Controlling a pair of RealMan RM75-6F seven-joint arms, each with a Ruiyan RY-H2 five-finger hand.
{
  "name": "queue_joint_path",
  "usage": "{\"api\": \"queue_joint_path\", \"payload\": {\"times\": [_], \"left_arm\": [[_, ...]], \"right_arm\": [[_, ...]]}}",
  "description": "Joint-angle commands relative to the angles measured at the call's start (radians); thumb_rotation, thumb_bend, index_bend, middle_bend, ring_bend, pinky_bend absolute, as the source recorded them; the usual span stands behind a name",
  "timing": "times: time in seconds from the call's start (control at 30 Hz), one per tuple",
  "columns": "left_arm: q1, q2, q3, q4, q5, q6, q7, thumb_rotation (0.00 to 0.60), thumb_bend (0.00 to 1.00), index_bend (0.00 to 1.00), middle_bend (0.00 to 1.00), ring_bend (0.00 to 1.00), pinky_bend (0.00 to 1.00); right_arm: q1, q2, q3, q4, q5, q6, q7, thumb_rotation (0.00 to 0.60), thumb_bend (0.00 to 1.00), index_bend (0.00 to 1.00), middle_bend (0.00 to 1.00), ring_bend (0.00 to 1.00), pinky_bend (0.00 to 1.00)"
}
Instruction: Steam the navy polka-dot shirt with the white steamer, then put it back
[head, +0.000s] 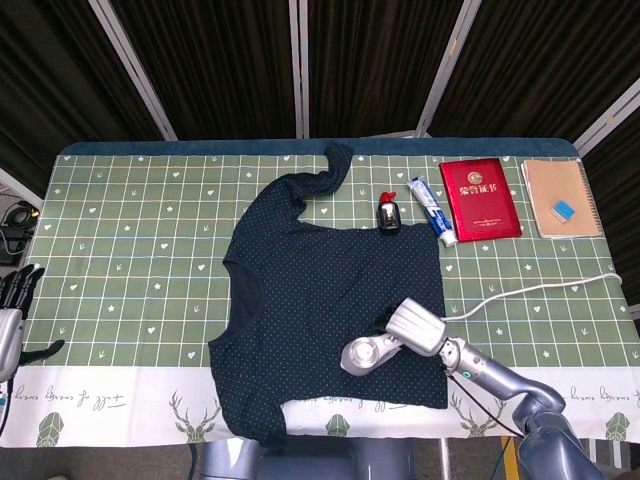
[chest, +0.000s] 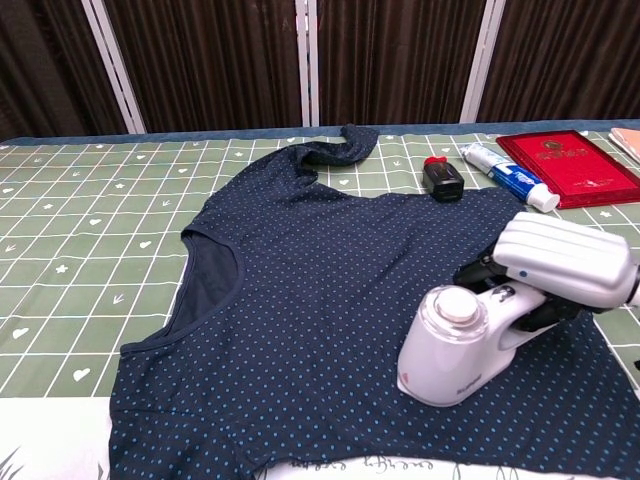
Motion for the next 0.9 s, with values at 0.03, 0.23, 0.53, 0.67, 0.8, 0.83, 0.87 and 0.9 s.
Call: {"api": "queue_joint_path", "payload": {"times": [0.03, 0.23, 0.53, 0.67, 0.8, 0.83, 0.87, 0.9], "left_arm": [[0.000, -0.001, 0.000, 0.000, -0.001, -0.001, 0.002, 0.600, 0.00, 0.00, 0.00, 0.00, 0.00], [-0.002, -0.005, 0.001, 0.000, -0.001, -0.003, 0.008, 0.600, 0.00, 0.00, 0.00, 0.00, 0.00], [-0.003, -0.009, 0.005, -0.006, 0.006, -0.002, 0.017, 0.600, 0.00, 0.00, 0.00, 0.00, 0.00], [0.002, -0.001, 0.005, -0.013, 0.013, 0.008, 0.006, 0.600, 0.00, 0.00, 0.00, 0.00, 0.00], [0.004, 0.006, 0.007, -0.016, 0.022, 0.011, -0.007, 0.600, 0.00, 0.00, 0.00, 0.00, 0.00], [0.004, 0.008, 0.007, -0.017, 0.024, 0.011, -0.009, 0.600, 0.00, 0.00, 0.00, 0.00, 0.00], [0.005, 0.009, 0.008, -0.018, 0.026, 0.013, -0.011, 0.600, 0.00, 0.00, 0.00, 0.00, 0.00], [0.005, 0.010, 0.009, -0.020, 0.030, 0.015, -0.013, 0.600, 0.00, 0.00, 0.00, 0.00, 0.00]], "right_arm": [[-0.018, 0.023, 0.010, 0.017, 0.016, -0.012, 0.019, 0.600, 0.71, 0.92, 0.74, 0.73, 0.98], [-0.043, 0.057, 0.028, 0.036, 0.042, -0.031, 0.049, 0.600, 0.71, 0.92, 0.74, 0.73, 0.98], [-0.061, 0.108, 0.077, 0.048, 0.095, -0.016, 0.095, 0.600, 0.71, 0.92, 0.74, 0.73, 0.98], [-0.047, 0.143, 0.155, 0.045, 0.172, -0.015, 0.115, 0.600, 0.71, 0.92, 0.74, 0.73, 0.98], [-0.036, 0.174, 0.205, 0.037, 0.227, -0.111, 0.108, 0.600, 0.66, 0.87, 0.73, 0.73, 0.98], [-0.034, 0.182, 0.215, 0.035, 0.240, -0.135, 0.107, 0.600, 0.63, 0.86, 0.72, 0.73, 0.98], [-0.032, 0.189, 0.225, 0.031, 0.251, -0.161, 0.108, 0.600, 0.61, 0.84, 0.71, 0.72, 0.98], [-0.031, 0.198, 0.236, 0.026, 0.266, -0.203, 0.107, 0.600, 0.59, 0.83, 0.71, 0.71, 0.97]]}}
